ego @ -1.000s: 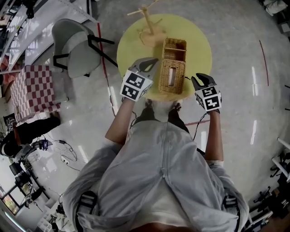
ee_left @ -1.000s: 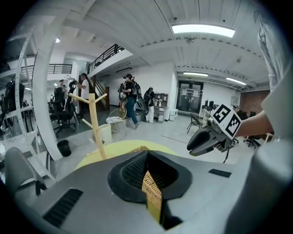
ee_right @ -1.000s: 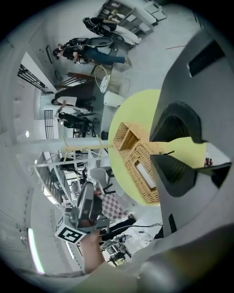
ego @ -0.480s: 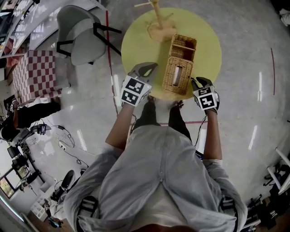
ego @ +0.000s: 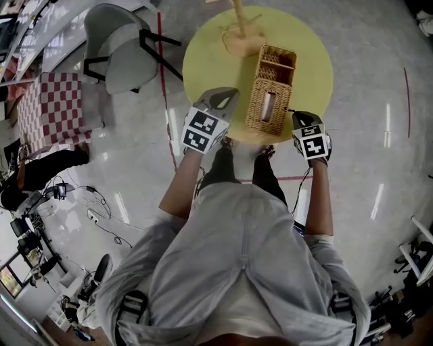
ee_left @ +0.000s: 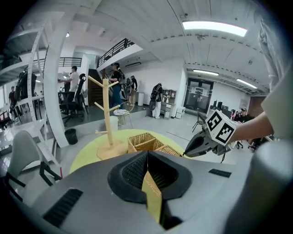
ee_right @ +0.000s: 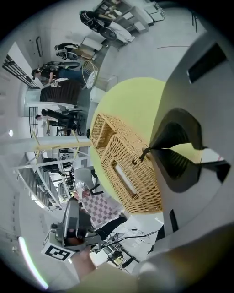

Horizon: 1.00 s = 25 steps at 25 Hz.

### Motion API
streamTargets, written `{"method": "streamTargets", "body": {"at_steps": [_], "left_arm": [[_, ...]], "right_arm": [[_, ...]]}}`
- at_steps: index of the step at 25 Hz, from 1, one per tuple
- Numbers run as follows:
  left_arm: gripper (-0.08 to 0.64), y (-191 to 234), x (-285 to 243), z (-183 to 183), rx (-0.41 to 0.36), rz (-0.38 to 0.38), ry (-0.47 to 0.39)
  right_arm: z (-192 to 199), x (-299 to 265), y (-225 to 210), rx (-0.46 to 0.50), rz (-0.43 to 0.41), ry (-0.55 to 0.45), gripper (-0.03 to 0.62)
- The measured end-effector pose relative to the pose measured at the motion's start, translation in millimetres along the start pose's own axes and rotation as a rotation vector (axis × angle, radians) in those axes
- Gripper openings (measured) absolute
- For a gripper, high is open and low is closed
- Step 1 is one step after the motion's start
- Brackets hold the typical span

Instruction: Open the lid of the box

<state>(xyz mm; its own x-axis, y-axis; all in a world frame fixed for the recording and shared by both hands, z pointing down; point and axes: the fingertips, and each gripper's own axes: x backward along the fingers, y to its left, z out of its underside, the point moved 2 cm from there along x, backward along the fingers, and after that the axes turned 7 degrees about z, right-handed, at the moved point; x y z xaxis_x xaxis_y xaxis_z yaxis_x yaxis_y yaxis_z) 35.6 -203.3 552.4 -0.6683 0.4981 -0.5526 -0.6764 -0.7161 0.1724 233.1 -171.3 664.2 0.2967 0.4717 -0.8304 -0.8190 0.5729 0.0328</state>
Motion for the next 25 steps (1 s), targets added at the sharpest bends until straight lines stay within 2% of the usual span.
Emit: {"method": "streamTargets", "body": {"at_steps": [8,16,25], "left_arm": [[0.029,2,20,-11,-0.036,0.017,-0.051],[0.029,10,55,-30,-0.075,0.011,-0.105],[0.029,31,86,-25,-0.08,0.02,-0.147]], "right_arm": [[-29,27,16,-0.084,-0.005,-0.064,0.025],[-70,60,34,-0.046,0.04,-0.116,0.025],[-122,83,64,-0.006,0.063,-0.204,0.025]]}}
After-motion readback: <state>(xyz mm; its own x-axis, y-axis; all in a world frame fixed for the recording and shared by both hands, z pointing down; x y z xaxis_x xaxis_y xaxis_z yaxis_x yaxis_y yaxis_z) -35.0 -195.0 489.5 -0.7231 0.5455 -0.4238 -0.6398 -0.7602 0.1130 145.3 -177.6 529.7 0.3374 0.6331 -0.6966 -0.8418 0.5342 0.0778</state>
